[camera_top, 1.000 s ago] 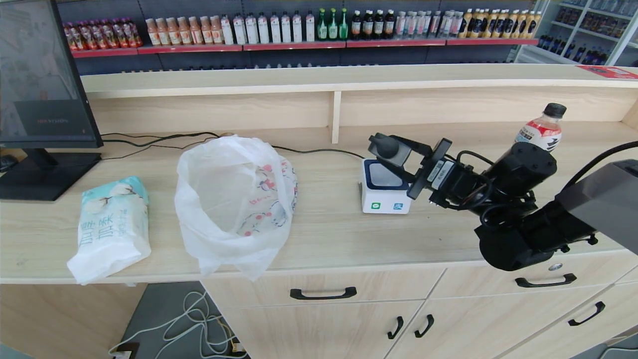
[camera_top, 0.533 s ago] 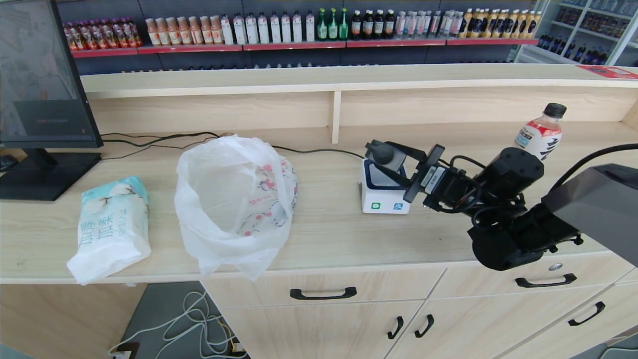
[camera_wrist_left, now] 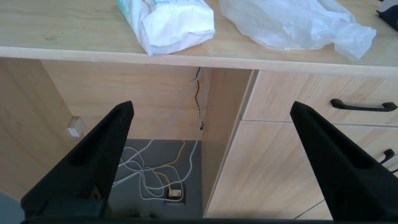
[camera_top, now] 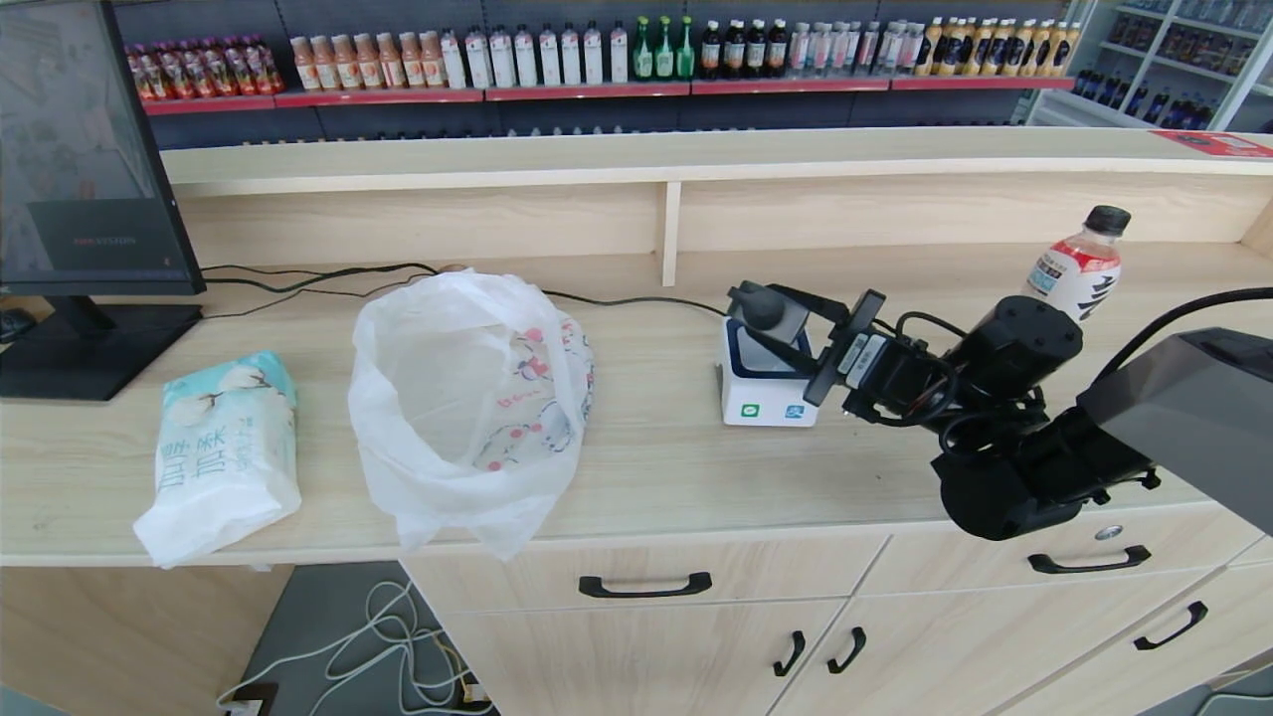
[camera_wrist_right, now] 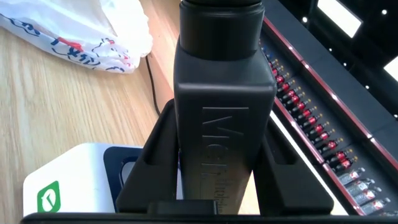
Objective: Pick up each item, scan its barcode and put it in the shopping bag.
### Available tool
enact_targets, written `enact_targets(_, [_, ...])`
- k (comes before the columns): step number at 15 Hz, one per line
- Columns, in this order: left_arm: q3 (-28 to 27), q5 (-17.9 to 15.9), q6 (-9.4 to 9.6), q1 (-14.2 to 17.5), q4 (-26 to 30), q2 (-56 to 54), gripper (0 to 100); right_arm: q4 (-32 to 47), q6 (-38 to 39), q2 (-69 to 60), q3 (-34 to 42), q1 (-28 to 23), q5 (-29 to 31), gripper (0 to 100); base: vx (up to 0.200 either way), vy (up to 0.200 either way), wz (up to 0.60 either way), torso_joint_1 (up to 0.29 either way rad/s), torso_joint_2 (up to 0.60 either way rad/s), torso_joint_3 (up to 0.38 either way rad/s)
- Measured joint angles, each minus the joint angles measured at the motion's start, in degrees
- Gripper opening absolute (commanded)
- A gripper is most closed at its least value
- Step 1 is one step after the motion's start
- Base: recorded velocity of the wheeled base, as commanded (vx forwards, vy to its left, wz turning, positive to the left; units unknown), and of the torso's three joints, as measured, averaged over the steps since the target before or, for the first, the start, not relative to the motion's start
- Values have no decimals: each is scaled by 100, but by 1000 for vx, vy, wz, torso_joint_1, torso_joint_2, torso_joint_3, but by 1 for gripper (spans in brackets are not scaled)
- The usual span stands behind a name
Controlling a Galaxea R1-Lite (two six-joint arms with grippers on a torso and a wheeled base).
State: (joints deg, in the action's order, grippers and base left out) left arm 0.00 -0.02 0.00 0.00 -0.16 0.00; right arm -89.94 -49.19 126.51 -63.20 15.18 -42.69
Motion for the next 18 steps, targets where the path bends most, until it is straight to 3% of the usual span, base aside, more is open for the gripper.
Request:
enact_targets(13, [0,2,-13,0,-22,0,100,2,349,-369,291,9,44,0,0,0,0,0,0,0])
enact_targets(18, [0,2,-13,0,9,0,100,-2,646,-866,391,23,446,0,0,0,0,0,0,0])
